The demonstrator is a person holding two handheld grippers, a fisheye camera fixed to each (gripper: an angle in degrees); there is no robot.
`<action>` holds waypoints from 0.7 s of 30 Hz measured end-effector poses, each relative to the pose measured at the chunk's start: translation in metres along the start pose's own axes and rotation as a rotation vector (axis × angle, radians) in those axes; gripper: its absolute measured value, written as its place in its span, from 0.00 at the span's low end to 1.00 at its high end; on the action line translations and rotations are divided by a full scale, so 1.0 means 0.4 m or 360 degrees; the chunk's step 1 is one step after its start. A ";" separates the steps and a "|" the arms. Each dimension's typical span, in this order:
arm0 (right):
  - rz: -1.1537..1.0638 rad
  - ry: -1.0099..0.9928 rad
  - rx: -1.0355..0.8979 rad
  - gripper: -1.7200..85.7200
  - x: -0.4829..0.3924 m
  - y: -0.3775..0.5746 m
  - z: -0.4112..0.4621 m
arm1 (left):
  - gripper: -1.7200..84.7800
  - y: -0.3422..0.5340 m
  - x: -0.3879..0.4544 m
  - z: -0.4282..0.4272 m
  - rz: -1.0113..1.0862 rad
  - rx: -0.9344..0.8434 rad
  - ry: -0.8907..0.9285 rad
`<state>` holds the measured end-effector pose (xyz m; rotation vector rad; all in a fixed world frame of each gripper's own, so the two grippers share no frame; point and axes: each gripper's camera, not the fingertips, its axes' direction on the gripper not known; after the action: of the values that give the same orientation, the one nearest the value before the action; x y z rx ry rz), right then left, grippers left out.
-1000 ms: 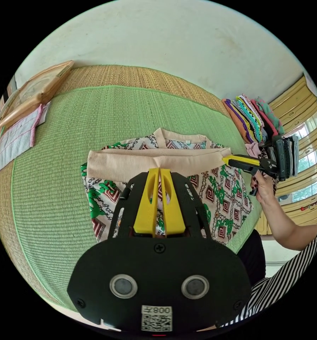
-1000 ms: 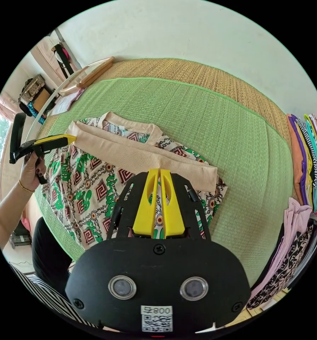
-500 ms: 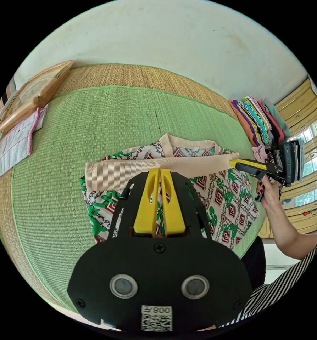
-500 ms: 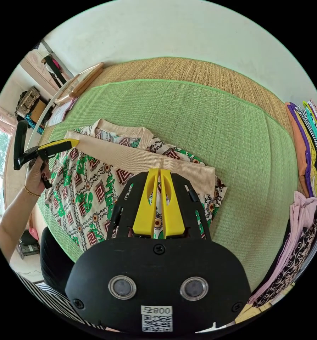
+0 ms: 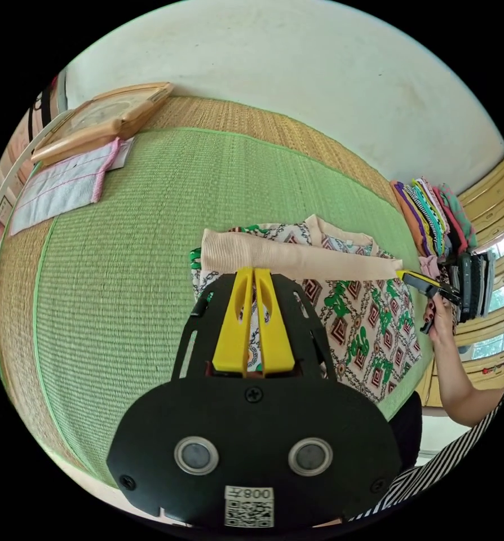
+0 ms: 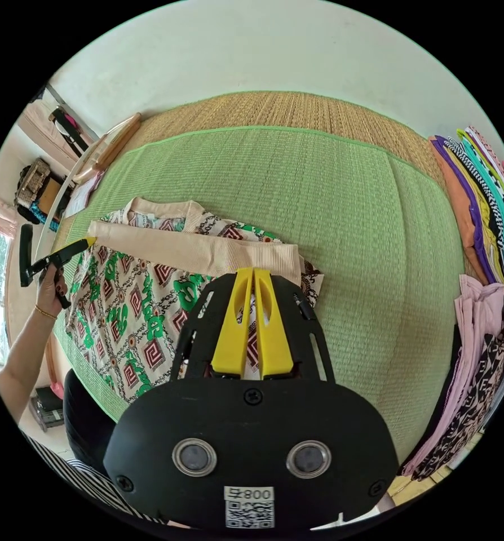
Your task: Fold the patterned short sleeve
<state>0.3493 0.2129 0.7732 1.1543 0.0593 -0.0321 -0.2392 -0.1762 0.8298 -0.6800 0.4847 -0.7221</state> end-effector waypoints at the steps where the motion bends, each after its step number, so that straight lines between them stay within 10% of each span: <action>1: 0.0011 -0.0023 0.0023 0.02 0.008 0.005 -0.002 | 0.02 0.005 -0.018 0.002 -0.0026 0.0019 0.0063; 21: 0.0178 -0.0134 0.0105 0.02 0.205 0.115 -0.032 | 0.02 0.116 -0.115 0.013 -0.0167 0.0097 0.0263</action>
<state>0.4333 0.2438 0.8049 1.2192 -0.0818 0.0168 -0.2460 -0.1146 0.8083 -0.5947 0.5787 -0.8931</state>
